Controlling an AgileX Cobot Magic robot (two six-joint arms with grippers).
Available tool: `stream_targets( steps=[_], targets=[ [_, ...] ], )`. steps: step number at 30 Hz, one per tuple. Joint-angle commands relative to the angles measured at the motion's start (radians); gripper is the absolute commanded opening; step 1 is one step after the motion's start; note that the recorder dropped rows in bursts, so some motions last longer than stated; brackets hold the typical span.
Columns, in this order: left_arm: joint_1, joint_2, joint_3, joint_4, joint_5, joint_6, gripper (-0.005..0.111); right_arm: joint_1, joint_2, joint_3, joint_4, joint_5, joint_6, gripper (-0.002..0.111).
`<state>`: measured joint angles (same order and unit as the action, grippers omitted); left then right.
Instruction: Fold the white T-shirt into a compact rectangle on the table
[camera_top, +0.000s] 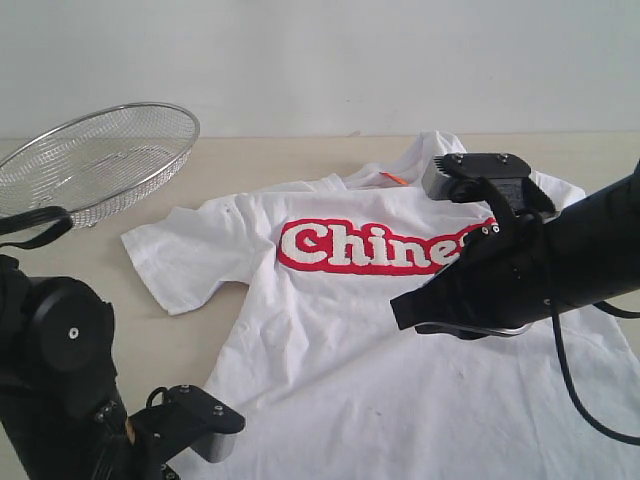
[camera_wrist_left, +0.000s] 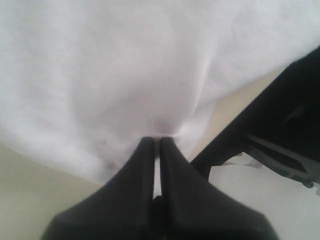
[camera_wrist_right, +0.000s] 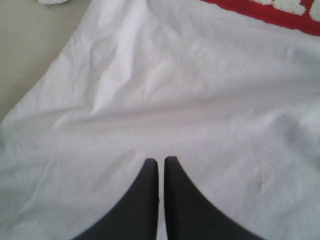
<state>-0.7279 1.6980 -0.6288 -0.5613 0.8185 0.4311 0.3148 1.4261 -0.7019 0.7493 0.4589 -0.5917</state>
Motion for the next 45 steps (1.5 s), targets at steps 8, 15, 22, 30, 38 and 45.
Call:
stream_targets(
  steps=[8, 15, 22, 30, 38, 45],
  targets=[
    [-0.005, 0.058, 0.001, -0.021, 0.016, 0.028, 0.004, -0.003, -0.011, 0.004, -0.001, -0.006, -0.010, 0.000],
    [-0.005, 0.081, 0.049, 0.002, 0.005, 0.033, 0.004, -0.003, -0.011, 0.004, -0.001, -0.004, -0.010, 0.000],
    [-0.005, 0.081, 0.060, 0.045, 0.011, 0.006, 0.004, -0.003, -0.011, 0.004, -0.001, -0.006, -0.012, 0.000],
    [-0.003, 0.077, 0.060, 0.149, 0.016, -0.061, 0.004, -0.003, -0.011, 0.004, -0.006, -0.006, -0.013, 0.000],
    [-0.003, -0.096, 0.050, 0.055, 0.027, 0.004, 0.004, -0.006, -0.011, -0.002, -0.029, -0.058, 0.030, 0.000],
    [0.010, -0.311, -0.064, 0.027, -0.012, -0.012, 0.004, -0.136, 0.034, -0.156, -0.029, -0.004, 0.097, 0.000]
  ],
)
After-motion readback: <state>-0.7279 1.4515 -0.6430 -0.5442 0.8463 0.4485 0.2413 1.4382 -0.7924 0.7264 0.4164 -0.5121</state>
